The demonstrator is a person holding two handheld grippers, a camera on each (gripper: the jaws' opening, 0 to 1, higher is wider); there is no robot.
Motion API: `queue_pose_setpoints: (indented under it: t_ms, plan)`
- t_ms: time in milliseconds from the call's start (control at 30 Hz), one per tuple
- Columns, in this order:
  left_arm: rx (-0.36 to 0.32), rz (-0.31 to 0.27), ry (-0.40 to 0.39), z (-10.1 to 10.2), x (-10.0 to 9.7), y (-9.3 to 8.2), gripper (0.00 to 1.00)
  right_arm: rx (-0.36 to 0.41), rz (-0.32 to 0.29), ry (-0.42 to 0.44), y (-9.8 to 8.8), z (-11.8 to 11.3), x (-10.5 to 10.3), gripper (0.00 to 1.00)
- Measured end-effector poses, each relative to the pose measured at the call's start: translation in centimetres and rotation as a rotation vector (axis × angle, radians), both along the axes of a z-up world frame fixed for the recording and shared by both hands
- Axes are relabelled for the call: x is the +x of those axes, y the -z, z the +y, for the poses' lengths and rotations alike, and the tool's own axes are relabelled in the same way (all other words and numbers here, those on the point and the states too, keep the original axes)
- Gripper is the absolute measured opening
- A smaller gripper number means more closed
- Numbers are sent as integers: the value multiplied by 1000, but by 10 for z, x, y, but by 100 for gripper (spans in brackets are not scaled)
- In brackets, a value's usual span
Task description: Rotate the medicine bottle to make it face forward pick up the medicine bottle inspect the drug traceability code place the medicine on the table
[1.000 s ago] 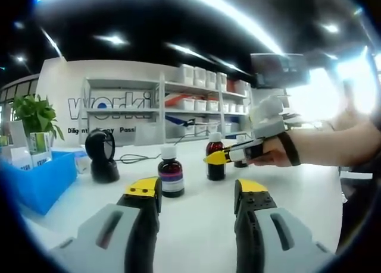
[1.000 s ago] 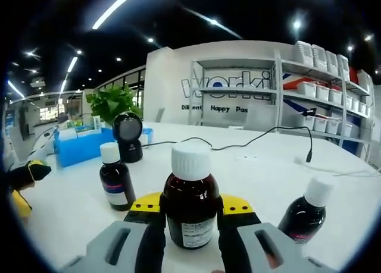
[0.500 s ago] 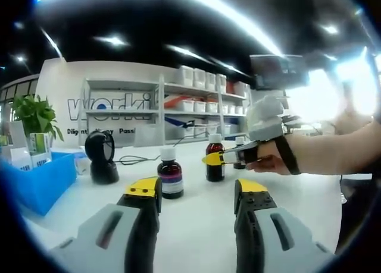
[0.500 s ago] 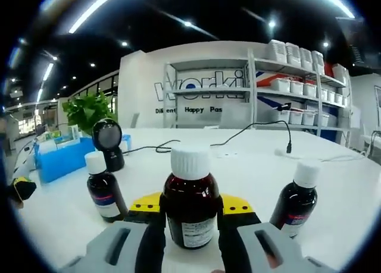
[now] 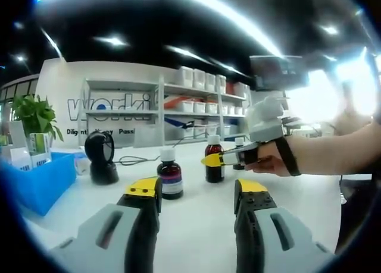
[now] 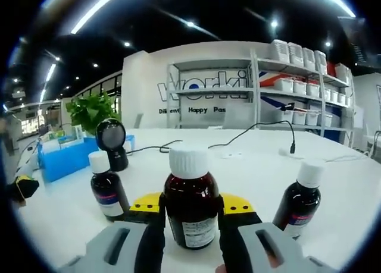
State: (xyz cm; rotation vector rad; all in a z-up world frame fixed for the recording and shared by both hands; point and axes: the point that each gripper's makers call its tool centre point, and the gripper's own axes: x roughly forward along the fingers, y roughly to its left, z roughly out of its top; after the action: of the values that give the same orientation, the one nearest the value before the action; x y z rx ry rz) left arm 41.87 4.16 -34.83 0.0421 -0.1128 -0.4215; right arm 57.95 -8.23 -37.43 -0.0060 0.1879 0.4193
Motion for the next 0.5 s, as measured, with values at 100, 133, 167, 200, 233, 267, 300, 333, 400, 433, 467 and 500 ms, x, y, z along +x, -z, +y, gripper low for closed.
queue_pose_setpoints:
  t_ms: [100, 133, 167, 200, 233, 267, 300, 333, 400, 433, 467, 500]
  plan:
    - [2, 2, -2, 0, 0, 1, 40, -43, -32, -24, -3, -4, -3, 35]
    - [2, 2, -2, 0, 0, 1, 40, -47, -33, -35, -3, -4, -4, 37]
    - [3, 3, -2, 0, 0, 1, 40, -41, -41, -83, -5, 1, -6, 39]
    - [3, 4, -2, 0, 1, 1, 40, -30, -32, -94, -5, 0, -8, 40]
    - [3, 5, -2, 0, 1, 1, 40, -43, -38, -118, -6, 0, -8, 42]
    - [2, 5, -3, 1, 1, 1, 40, -43, -58, -153, -9, 1, -9, 42]
    - [-4, 4, -3, 1, 1, 1, 40, -58, -74, -171, -11, 0, -12, 43]
    - [-7, 6, -6, 1, 1, 1, 40, -99, -100, -209, -12, 1, -15, 43]
    - [-12, 8, -8, 2, 1, 1, 40, -119, -98, -236, -10, -3, -19, 44]
    - [-13, 8, -8, 2, 1, 1, 40, -122, -92, -264, -8, -5, -20, 44]
    - [-12, 9, -9, 2, 1, 1, 40, -115, -89, -277, -8, -6, -21, 43]
    - [-9, 10, -9, 1, 1, 1, 40, -107, -79, -298, -7, -8, -19, 42]
